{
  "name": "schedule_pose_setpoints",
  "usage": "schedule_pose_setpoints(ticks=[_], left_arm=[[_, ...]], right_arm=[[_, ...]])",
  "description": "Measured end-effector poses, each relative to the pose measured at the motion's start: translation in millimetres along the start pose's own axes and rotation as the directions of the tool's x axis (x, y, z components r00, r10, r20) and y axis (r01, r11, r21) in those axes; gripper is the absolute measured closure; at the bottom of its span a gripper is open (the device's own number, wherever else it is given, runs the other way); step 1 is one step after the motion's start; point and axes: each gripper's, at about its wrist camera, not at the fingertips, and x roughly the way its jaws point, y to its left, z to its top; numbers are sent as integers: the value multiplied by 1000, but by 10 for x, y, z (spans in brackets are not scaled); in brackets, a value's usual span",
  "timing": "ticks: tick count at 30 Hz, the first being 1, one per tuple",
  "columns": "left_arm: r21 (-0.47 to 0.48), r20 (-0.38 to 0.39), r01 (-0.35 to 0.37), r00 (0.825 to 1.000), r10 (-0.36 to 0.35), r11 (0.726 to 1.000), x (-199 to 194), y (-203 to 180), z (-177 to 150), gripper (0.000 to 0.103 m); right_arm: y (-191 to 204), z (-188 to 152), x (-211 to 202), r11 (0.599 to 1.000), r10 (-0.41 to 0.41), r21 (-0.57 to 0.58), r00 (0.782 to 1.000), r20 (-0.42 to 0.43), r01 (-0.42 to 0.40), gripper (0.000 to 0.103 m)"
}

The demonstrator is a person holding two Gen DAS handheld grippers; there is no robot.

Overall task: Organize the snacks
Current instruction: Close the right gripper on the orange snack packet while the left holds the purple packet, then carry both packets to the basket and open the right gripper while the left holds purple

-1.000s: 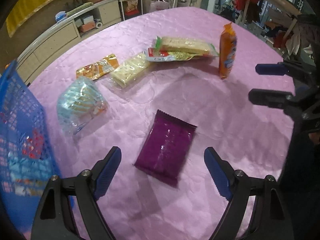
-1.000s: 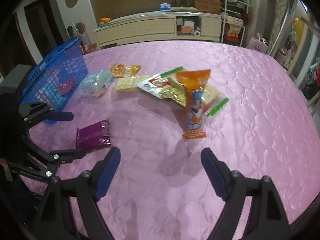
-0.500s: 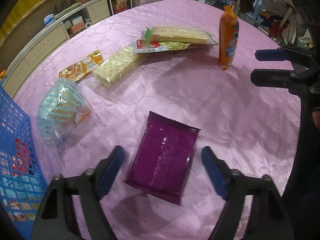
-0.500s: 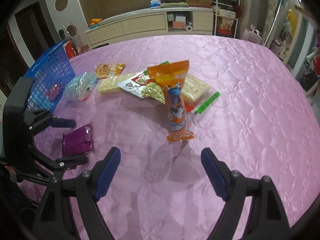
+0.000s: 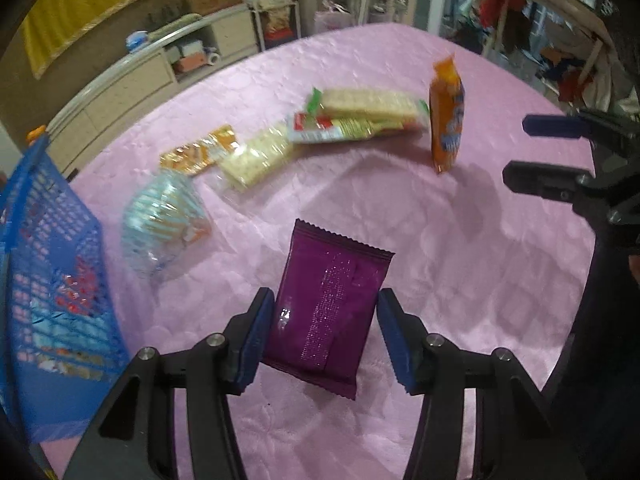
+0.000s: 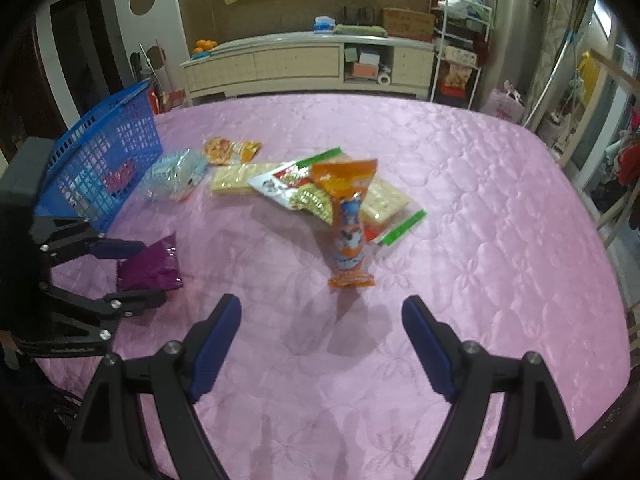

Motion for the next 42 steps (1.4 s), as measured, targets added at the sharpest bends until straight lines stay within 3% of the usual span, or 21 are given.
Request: schedule_pose_setpoints(ticks=[9,17,19,21,23,26,35,42], left_arm=[[-134,76,-27,996,37,991,-241,61,240,52],[-135,63,-42,997,51,990,-147,48,367,52],[-143,63,-39,997,48,989,-130,51,372,52],[-146,61,-36,997,46,989,-99,66,390,52],[-148,60,-37,997,46,988,-69,77,407,52],[-155,60,-36,997,46,987,-76,86,411,52],[-175,118,-30,992,52,984,-431,99,382,52],[-184,190,-70,976,106,980,-919,193,323,52]], right_arm=[[-96,156,134,1000,1,-16,1000,14,0,17],[-143,274,414,1000,16,-21,1000,-1,-16,19],[-171,294,492,1000,27,-7,999,-17,-27,29],[-195,310,575,1000,25,-5,999,-41,-25,52],[-218,313,658,1000,21,0,998,-61,-21,59],[-227,293,683,1000,21,7,998,-67,-20,79],[-55,371,281,999,50,-20,999,3,-50,83],[297,539,-154,993,90,-81,993,72,-84,83]])
